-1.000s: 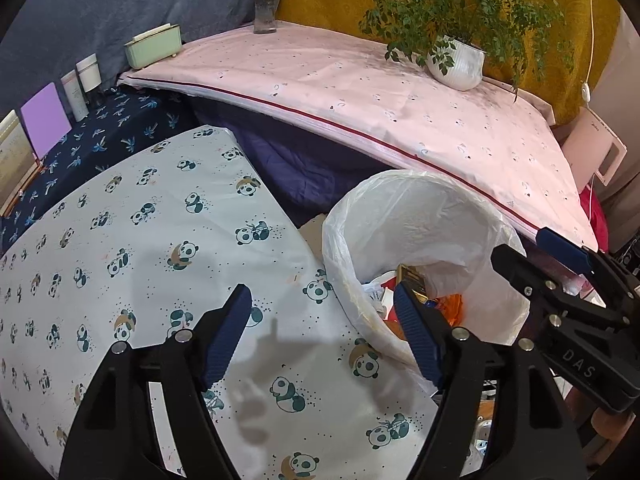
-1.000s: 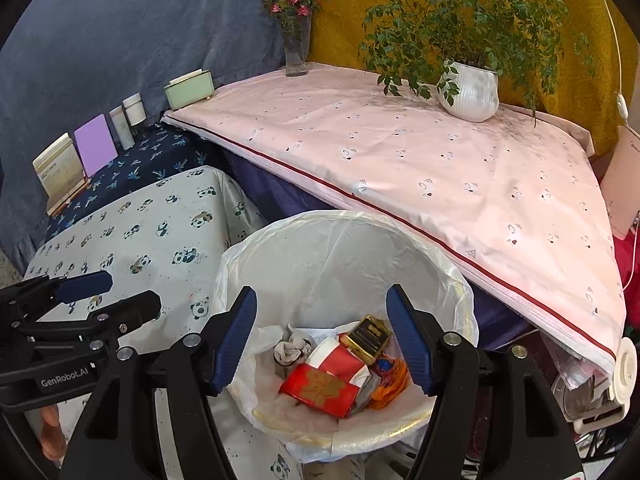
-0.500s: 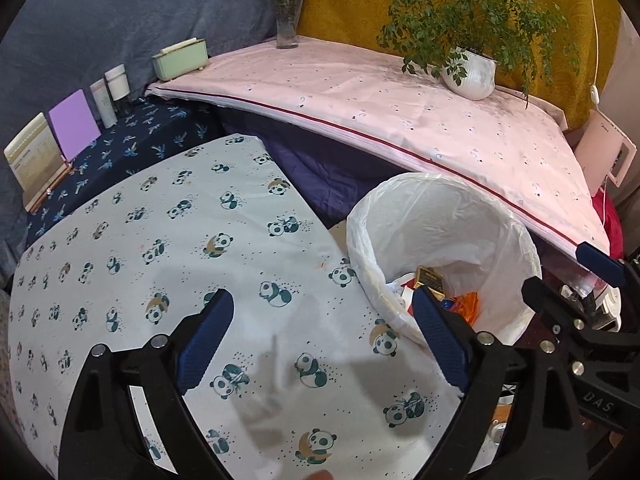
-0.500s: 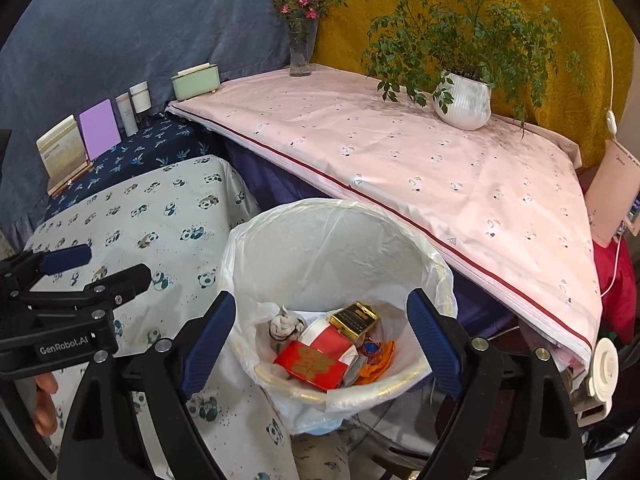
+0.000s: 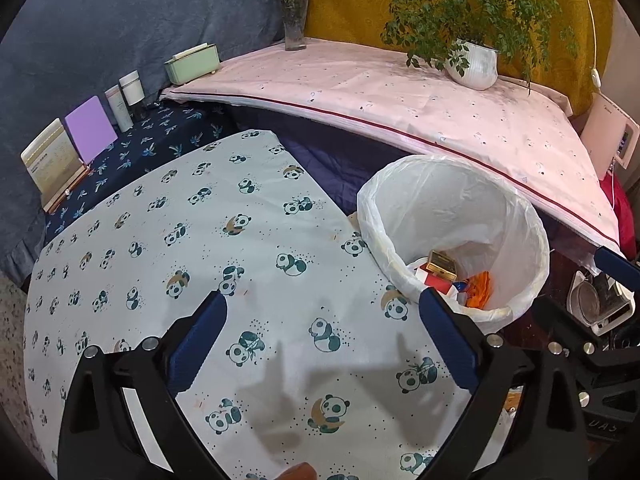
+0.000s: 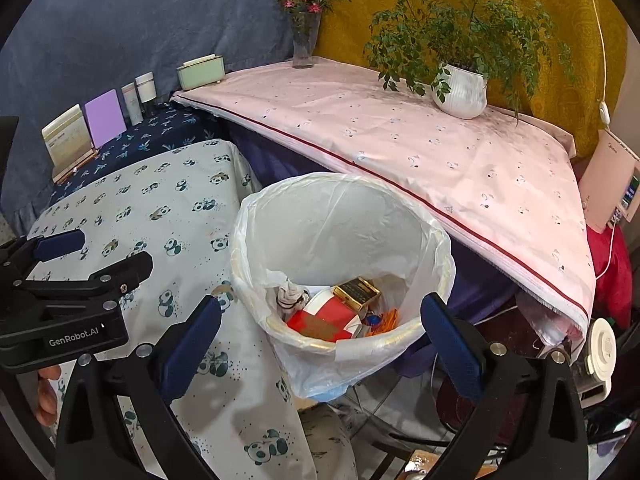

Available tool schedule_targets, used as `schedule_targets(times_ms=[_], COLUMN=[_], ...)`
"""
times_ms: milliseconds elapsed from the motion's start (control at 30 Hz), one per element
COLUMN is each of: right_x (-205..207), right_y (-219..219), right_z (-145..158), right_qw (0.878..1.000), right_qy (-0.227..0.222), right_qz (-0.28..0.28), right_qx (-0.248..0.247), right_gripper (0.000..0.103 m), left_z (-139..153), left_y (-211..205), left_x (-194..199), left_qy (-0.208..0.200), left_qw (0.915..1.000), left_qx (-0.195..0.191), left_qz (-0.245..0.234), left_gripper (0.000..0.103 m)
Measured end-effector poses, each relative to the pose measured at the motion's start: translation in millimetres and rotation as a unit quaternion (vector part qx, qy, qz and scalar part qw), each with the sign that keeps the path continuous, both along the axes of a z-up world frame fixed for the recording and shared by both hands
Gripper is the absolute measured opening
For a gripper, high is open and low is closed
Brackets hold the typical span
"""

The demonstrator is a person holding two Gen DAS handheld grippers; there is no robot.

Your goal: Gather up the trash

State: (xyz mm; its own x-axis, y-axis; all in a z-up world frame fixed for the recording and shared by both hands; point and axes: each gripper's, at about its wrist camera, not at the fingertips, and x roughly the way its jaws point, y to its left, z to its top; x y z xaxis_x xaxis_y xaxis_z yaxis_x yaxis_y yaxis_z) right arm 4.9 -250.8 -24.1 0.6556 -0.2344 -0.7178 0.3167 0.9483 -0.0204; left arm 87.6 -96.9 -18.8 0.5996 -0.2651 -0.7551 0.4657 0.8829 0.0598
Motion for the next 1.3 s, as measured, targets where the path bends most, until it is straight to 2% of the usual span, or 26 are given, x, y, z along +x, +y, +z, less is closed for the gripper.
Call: schedule_targets(times_ms=[500, 767, 1300], right_x=[-7.6, -3.1, 7.1], right_y=[-2.2, -12.7, -27.7], right_z=[5.7, 10.4, 4.5], right_qw=[1.000, 0.999, 0.999], right_qy=[0.007, 0.016, 0.025], right_qz=[-0.018, -0.028, -0.039], right_qx=[-0.010, -0.012, -0.018], right_gripper=[0.096, 0.096, 0.096], left_z=[4.6, 5.8, -6.4], left_y=[-5.6, -19.2, -28.8], left_x=[-6.6, -4.4, 10.3], left_qy=[0.022, 0.020, 0.028], left_qw=[0.9997, 0.9997, 0.9995], left_qx=[-0.011, -0.001, 0.016], left_qz=[-0.003, -0.012, 0.006], left_gripper=[0.093, 0.093, 0.093])
